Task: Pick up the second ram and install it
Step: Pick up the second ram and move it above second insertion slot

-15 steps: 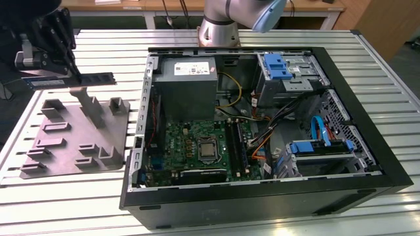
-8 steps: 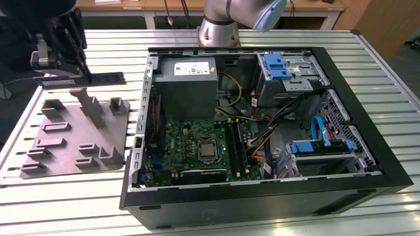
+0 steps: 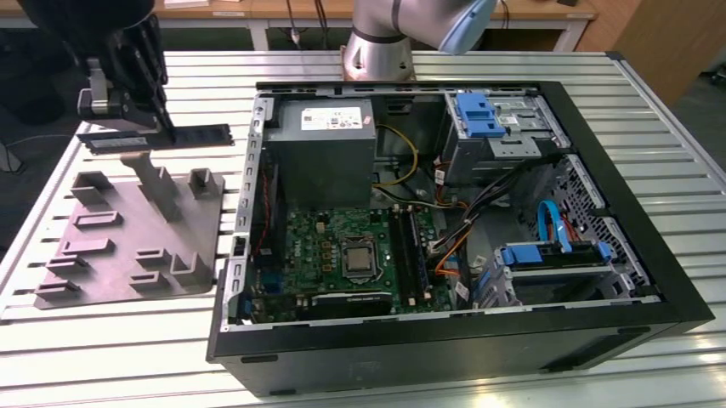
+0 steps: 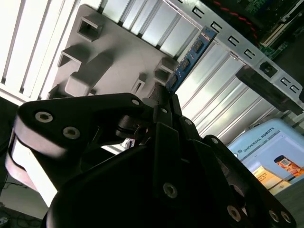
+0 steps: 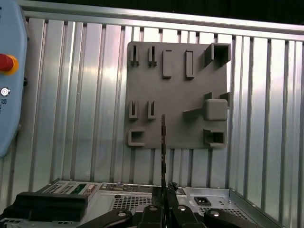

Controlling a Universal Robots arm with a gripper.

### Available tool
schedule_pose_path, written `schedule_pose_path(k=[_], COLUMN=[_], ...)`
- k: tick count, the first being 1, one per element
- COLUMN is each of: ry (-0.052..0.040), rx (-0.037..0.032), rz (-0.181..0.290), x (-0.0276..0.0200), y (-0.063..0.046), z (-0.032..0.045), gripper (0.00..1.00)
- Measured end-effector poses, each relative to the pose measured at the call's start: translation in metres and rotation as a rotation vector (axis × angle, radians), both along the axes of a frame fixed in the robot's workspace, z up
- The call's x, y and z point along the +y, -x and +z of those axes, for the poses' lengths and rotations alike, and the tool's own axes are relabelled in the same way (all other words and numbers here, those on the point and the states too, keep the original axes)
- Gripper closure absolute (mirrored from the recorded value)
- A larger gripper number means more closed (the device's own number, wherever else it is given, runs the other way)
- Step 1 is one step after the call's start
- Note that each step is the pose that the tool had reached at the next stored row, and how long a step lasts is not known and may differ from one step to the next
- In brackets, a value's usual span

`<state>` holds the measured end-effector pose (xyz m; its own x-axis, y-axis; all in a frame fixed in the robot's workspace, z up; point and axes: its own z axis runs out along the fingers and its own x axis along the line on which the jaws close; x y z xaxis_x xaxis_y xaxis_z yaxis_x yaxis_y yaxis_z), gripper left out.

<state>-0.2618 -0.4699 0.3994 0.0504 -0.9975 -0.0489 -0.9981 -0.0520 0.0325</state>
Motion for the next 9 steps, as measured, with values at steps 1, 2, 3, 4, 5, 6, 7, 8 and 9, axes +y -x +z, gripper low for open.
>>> schedule_pose_path(k=[1, 2, 3, 4, 5, 6, 7, 8, 9], ry=[0.0, 0.0001, 0.0, 0.0001, 0.0, 0.0, 0.0, 0.0, 0.0], rx=[0.0, 0.0001, 0.0, 0.0, 0.0, 0.0, 0.0, 0.0, 0.0], rz=[0.0, 0.0, 0.0, 0.0, 0.0, 0.0, 0.0, 0.0, 0.0], x=[0.0, 0.0, 0.0, 0.0, 0.0, 0.0, 0.0, 0.0, 0.0], y=[-0.002, -0.005, -0.007, -0.009, -0.012, -0.014, -0.016, -0.019, -0.021], z=[0.0, 0.0, 0.0, 0.0, 0.0, -0.0001, -0.0001, -0.0001, -0.0001], gripper=[0.86, 0.86, 0.86, 0.86, 0.86, 0.86, 0.86, 0.86, 0.86])
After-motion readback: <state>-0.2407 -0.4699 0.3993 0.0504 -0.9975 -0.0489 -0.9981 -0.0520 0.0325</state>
